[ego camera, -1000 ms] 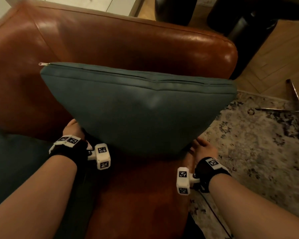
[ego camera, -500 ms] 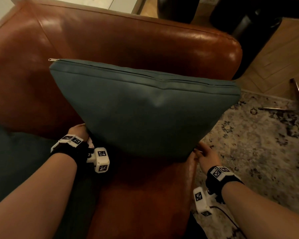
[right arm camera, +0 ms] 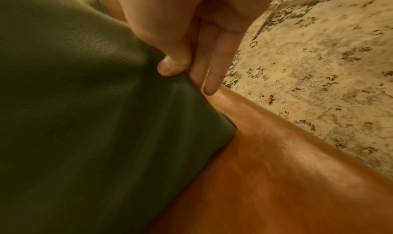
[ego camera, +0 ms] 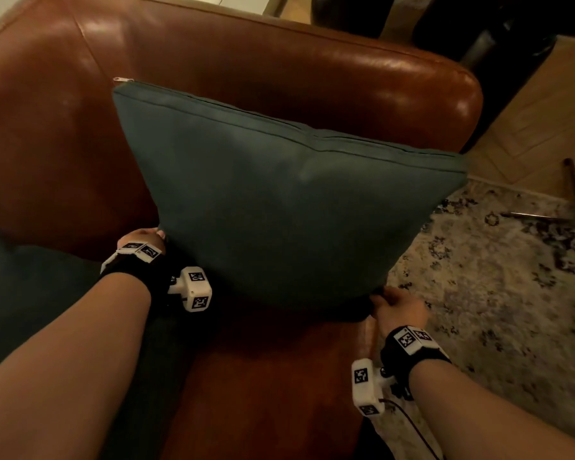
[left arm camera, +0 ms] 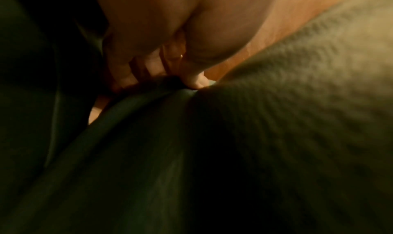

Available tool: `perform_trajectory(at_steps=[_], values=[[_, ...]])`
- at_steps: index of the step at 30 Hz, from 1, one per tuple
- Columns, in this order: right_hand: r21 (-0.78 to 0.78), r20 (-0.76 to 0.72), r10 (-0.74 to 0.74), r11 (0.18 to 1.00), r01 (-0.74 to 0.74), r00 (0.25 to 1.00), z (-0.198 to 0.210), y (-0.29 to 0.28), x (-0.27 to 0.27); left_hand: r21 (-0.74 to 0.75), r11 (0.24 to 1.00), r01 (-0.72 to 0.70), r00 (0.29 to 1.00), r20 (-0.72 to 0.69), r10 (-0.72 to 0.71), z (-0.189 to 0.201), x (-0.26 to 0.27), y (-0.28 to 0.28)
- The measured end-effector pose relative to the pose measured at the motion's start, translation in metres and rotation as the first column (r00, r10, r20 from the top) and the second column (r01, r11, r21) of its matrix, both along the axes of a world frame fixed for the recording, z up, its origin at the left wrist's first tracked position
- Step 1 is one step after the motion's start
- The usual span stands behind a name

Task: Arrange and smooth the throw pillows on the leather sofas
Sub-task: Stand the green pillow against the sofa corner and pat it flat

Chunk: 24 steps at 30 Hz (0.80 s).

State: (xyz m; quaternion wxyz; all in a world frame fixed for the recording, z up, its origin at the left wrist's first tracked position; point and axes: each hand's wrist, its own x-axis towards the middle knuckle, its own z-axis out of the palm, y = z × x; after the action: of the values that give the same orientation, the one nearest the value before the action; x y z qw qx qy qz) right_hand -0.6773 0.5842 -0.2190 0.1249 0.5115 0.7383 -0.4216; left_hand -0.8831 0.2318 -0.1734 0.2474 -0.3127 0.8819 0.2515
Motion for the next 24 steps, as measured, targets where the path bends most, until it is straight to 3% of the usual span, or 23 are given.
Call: perform_trajectory(at_steps=[4, 7, 9, 10, 11, 13, 14, 15, 17, 19, 20, 21, 22, 24], values=[[-0.050, 0.009, 0.024, 0.998, -0.024, 1.000, -0.011, 0.004, 0.003, -0.047, 0.995, 0.087, 0.996, -0.007, -0.087, -0.003, 0.000, 0.002], [-0.022, 0.017, 0.133, 0.991, -0.133, 0.991, 0.004, 0.008, 0.001, 0.145, 0.970, -0.193, 0.961, -0.172, 0.217, 0.003, -0.001, 0.008], [0.095, -0.155, 0.120, 0.990, -0.107, 0.981, 0.029, 0.010, -0.006, 0.383, 0.829, -0.408, 0.797, -0.295, 0.528, 0.019, -0.003, 0.012], [0.174, -0.293, 0.090, 0.984, -0.039, 0.952, 0.046, 0.010, -0.010, 0.434, 0.797, -0.420, 0.692, -0.415, 0.591, 0.033, -0.002, 0.016], [0.283, -0.450, 0.100, 0.959, 0.035, 0.887, 0.066, 0.010, -0.016, 0.424, 0.823, -0.378, 0.582, -0.583, 0.567, 0.047, -0.001, 0.020], [0.520, -0.643, 0.322, 0.849, 0.088, 0.695, 0.111, 0.003, -0.030, 0.239, 0.968, -0.080, 0.434, -0.865, 0.250, 0.080, 0.005, 0.035], [0.620, -0.643, 0.473, 0.784, 0.046, 0.603, 0.132, -0.005, -0.040, 0.065, 0.991, 0.120, 0.366, -0.930, 0.017, 0.094, 0.009, 0.045], [0.687, -0.597, 0.605, 0.725, -0.054, 0.528, 0.150, -0.018, -0.054, -0.104, 0.941, 0.322, 0.323, -0.922, -0.212, 0.105, 0.014, 0.060], [0.745, -0.412, 0.799, 0.572, -0.343, 0.438, 0.169, -0.046, -0.088, -0.365, 0.690, 0.625, 0.229, -0.759, -0.609, 0.115, 0.021, 0.090], [0.750, -0.110, 0.906, 0.346, -0.564, 0.409, 0.163, -0.065, -0.116, -0.546, 0.409, 0.731, 0.133, -0.474, -0.871, 0.109, 0.024, 0.112], [0.737, 0.030, 0.908, 0.262, -0.623, 0.417, 0.155, -0.064, -0.125, -0.582, 0.341, 0.738, 0.134, -0.369, -0.920, 0.104, 0.020, 0.113], [0.720, 0.135, 0.876, 0.234, -0.653, 0.463, 0.148, -0.056, -0.129, -0.595, 0.341, 0.728, 0.170, -0.325, -0.930, 0.100, 0.014, 0.106], [0.698, 0.191, 0.815, 0.279, -0.660, 0.547, 0.145, -0.044, -0.131, -0.586, 0.406, 0.701, 0.253, -0.328, -0.910, 0.096, 0.005, 0.095], [0.657, 0.208, 0.692, 0.425, -0.622, 0.692, 0.151, -0.023, -0.128, -0.489, 0.618, 0.616, 0.488, -0.379, -0.786, 0.098, -0.010, 0.064]])
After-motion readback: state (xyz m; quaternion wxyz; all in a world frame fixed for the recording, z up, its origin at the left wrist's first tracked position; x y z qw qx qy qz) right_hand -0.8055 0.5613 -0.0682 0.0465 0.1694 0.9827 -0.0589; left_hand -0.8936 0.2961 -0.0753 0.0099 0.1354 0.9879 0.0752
